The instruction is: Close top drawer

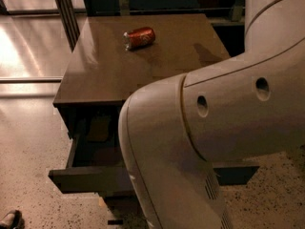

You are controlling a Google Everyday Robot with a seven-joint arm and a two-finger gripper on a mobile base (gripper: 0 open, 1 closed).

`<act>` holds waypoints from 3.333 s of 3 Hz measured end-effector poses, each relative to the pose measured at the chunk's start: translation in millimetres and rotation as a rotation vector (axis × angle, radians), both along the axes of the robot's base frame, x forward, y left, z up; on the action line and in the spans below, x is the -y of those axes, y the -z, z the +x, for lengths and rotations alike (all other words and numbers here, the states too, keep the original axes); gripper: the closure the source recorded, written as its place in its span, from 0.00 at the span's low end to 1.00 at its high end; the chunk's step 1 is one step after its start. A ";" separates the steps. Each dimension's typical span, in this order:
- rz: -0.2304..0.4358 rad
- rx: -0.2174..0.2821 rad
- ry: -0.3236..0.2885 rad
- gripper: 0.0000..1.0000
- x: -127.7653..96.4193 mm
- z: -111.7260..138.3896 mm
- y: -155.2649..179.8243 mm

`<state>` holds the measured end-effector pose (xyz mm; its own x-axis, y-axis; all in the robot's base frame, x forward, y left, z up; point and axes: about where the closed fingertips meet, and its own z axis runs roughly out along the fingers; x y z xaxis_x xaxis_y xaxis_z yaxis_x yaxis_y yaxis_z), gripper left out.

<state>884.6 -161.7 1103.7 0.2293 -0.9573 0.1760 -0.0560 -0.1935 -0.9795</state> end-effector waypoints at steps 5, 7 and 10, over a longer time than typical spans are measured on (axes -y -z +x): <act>0.354 -0.008 0.057 0.00 8.9 -3.2 -12.9; 0.555 0.034 0.097 0.00 14.4 2.7 -26.3; 0.896 0.100 0.157 0.00 34.0 10.2 -57.7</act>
Offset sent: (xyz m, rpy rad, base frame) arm 0.0000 -0.0139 0.0175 0.4202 -0.0122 -0.0915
